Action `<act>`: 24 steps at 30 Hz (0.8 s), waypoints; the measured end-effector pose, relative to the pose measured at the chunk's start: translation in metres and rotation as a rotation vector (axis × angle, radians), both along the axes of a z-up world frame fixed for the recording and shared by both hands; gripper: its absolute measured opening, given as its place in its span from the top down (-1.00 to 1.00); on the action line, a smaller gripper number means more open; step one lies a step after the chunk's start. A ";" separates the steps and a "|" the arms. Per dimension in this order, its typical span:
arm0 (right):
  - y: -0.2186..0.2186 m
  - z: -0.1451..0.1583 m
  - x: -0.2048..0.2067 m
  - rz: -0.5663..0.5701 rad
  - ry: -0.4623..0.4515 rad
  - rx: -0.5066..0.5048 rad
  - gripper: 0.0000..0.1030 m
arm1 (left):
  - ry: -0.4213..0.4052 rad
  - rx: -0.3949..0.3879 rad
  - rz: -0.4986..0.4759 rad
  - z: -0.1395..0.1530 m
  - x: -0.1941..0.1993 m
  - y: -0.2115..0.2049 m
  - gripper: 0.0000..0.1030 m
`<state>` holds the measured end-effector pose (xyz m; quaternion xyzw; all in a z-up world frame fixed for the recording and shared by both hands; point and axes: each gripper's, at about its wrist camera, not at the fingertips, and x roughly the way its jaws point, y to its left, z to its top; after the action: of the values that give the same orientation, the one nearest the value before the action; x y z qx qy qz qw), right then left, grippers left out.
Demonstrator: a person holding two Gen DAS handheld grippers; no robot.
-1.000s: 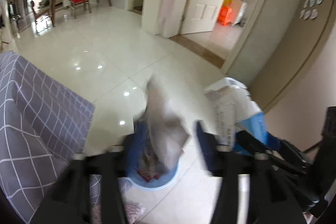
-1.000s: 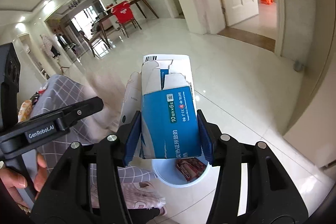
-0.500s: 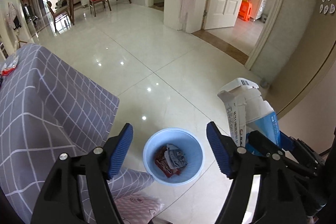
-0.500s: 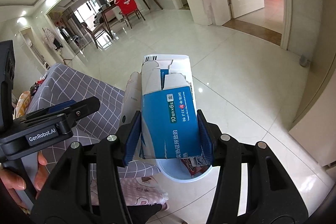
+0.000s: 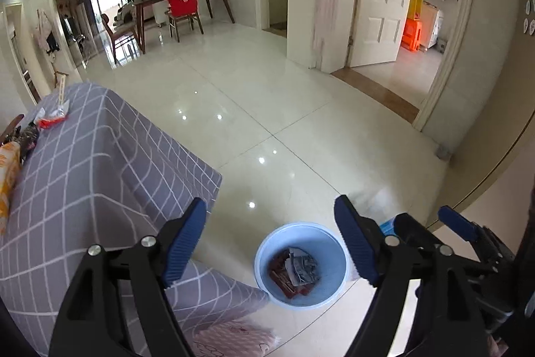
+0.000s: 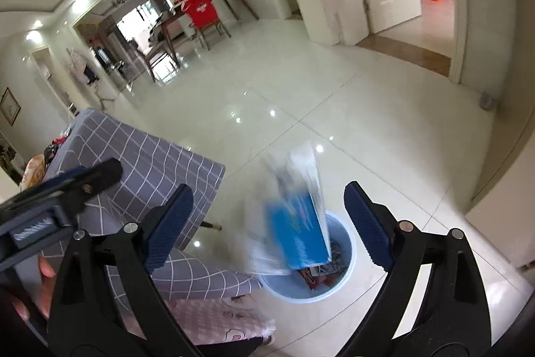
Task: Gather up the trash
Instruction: 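Carry newspaper and box over the blue bucket and open both tools, then move both tools back over the table toward the white plastic bag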
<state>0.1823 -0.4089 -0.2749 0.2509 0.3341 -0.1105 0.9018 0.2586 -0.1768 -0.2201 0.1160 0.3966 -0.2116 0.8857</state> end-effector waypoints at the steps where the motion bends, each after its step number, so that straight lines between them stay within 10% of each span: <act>1: 0.001 0.001 0.000 0.000 -0.003 0.000 -0.75 | -0.010 0.007 0.005 0.003 -0.001 0.001 -0.50; 13: 0.028 0.042 -0.010 0.053 -0.053 -0.020 -0.75 | -0.070 -0.021 0.000 0.045 -0.018 0.031 -0.51; 24: 0.143 0.102 0.035 0.288 -0.133 -0.067 -0.75 | -0.148 -0.035 0.199 0.097 -0.003 0.163 -0.56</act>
<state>0.2170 -0.2662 -0.1730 0.1769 0.3022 0.0257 0.9363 0.2559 -0.0142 -0.1230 0.0759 0.3359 -0.1203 0.9311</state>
